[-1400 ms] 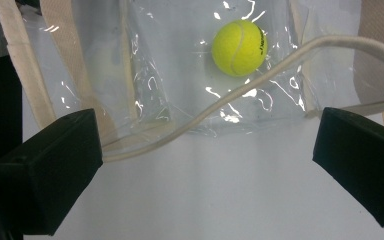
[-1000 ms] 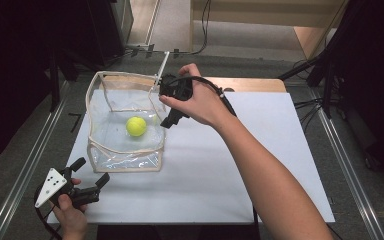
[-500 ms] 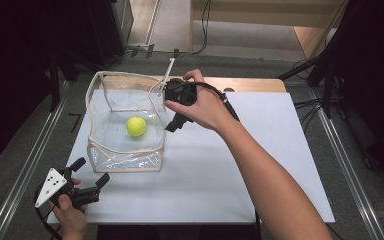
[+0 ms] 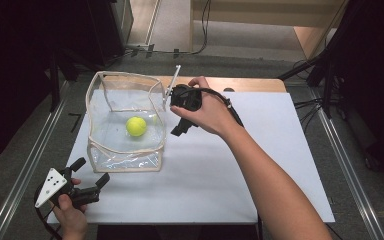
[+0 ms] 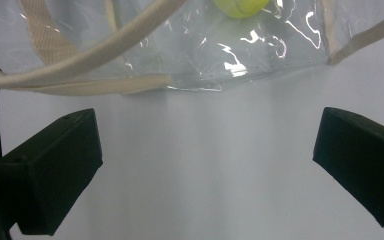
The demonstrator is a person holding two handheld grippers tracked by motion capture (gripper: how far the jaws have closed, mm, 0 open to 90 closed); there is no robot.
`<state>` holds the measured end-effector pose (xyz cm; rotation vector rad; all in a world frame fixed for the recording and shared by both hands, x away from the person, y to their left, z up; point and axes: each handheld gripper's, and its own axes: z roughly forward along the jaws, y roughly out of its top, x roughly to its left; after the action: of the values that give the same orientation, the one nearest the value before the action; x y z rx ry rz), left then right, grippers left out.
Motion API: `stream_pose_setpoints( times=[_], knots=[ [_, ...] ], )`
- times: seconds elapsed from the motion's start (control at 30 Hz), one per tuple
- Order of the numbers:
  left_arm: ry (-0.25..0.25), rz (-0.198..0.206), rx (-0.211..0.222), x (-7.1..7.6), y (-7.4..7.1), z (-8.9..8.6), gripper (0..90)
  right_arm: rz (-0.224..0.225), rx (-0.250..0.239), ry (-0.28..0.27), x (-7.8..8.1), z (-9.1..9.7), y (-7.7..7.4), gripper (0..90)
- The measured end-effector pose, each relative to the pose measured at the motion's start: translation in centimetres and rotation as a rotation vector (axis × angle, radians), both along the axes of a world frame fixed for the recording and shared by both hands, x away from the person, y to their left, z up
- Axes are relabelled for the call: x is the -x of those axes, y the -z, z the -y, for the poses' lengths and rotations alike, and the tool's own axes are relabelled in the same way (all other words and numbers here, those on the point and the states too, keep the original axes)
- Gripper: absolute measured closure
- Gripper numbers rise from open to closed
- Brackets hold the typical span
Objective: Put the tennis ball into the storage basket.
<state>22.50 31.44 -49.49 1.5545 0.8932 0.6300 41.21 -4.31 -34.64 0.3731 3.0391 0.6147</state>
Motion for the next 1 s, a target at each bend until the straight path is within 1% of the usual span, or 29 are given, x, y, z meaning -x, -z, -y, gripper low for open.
stream_pose_setpoints(
  times=[0.03, 0.07, 0.23, 0.3, 0.33, 0.57, 0.8, 0.83, 0.87, 0.9, 0.93, 1.0],
  knots=[
    [0.0, 0.0, 0.0, 0.0, 0.0, 0.0, 0.0, -0.002, 0.001, 0.007, 0.1, 0.0, 0.1, 0.0],
    [0.0, 0.0, 0.0, 0.0, 0.0, 0.0, 0.0, 0.001, -0.007, 0.002, 0.0, 0.1, 0.2, 0.0],
    [0.0, -0.001, 0.0, 0.0, 0.0, 0.0, 0.0, -0.005, -0.008, 0.01, 0.1, 0.4, 0.7, 0.0],
    [0.0, -0.001, 0.0, 0.0, 0.0, 0.0, 0.0, 0.001, -0.002, 0.013, 0.1, 0.6, 0.8, 0.0],
    [0.0, -0.001, 0.0, 0.0, 0.0, 0.0, 0.0, -0.002, -0.008, 0.017, 0.1, 0.6, 0.9, 0.0],
    [0.001, 0.0, 0.0, 0.0, 0.0, 0.0, 0.0, -0.001, -0.006, 0.027, 0.2, 1.2, 1.6, 0.0],
    [0.0, 0.0, 0.0, 0.0, 0.0, 0.0, 0.0, -0.008, -0.014, 0.048, 0.3, 2.0, 2.3, 0.0],
    [0.001, 0.0, 0.0, 0.0, 0.0, 0.0, 0.0, -0.008, -0.019, 0.044, 0.3, 2.2, 2.3, 0.0],
    [0.001, 0.0, 0.0, 0.0, 0.0, 0.0, 0.0, -0.009, -0.024, 0.054, 0.4, 2.3, 2.4, 0.0],
    [0.001, 0.0, 0.0, 0.0, 0.0, 0.0, 0.0, -0.005, -0.026, 0.048, 0.3, 2.4, 2.5, 0.0],
    [0.001, 0.0, 0.0, 0.0, 0.0, 0.0, 0.0, -0.011, -0.034, 0.061, 0.4, 2.5, 2.6, 0.0],
    [0.001, -0.001, 0.0, 0.0, 0.0, 0.0, 0.0, -0.011, -0.034, 0.063, 0.4, 2.8, 2.8, 0.0]
  ],
)
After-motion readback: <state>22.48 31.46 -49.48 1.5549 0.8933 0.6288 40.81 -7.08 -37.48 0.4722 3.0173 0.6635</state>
